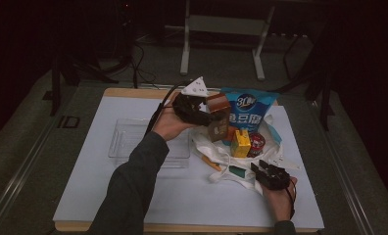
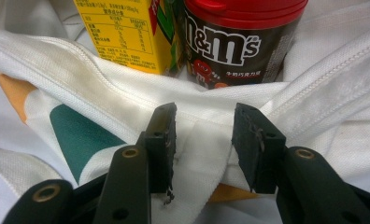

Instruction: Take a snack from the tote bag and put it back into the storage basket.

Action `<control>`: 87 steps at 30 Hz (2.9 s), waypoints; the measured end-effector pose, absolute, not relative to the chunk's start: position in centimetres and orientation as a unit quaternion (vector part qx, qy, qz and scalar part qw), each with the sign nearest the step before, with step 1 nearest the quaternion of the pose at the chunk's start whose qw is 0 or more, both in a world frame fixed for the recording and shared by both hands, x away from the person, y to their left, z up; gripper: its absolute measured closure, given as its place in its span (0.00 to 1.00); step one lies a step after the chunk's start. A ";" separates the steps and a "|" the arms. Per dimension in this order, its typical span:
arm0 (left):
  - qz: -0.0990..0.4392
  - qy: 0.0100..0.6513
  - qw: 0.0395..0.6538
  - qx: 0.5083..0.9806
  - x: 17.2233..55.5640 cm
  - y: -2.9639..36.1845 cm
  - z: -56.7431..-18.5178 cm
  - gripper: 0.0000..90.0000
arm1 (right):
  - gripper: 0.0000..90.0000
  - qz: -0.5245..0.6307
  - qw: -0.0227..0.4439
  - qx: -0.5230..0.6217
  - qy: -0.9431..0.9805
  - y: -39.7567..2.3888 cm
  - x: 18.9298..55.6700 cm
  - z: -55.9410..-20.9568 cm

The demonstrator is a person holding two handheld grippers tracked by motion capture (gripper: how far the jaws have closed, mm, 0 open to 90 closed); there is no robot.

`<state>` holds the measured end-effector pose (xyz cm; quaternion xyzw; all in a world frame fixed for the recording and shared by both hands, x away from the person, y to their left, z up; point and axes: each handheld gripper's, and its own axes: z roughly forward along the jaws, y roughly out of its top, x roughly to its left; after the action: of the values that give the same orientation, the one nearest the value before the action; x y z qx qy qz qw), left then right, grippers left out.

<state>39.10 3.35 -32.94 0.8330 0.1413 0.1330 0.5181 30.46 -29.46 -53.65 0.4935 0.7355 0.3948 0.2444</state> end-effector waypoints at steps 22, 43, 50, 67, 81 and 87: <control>0.142 0.148 0.529 0.824 38.5 6.9 -31.4 0.48 | 0.66 0.396 0.242 0.494 0.735 -29.5 30.5 -53.6; 0.149 0.148 0.515 0.831 37.9 9.6 -31.5 0.48 | 0.66 0.395 0.242 0.494 0.735 -29.5 30.4 -53.7; 0.154 0.149 0.502 0.838 37.8 10.6 -31.7 0.48 | 0.66 0.395 0.243 0.494 0.735 -29.5 30.4 -53.6; 0.158 0.171 0.482 0.845 37.9 13.2 -33.0 0.48 | 0.66 0.394 0.245 0.493 0.736 -29.4 30.4 -53.7; 0.163 0.186 0.470 0.847 37.9 15.0 -33.9 0.48 | 0.66 0.395 0.245 0.494 0.735 -29.4 30.4 -53.7; 0.162 0.194 0.458 0.852 37.9 15.8 -34.5 0.48 | 0.66 0.394 0.246 0.493 0.736 -29.4 30.4 -53.7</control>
<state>37.94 15.78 -34.52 0.8522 0.1939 0.1624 0.4579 30.42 -29.44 -53.66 0.4926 0.7362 0.3938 0.2457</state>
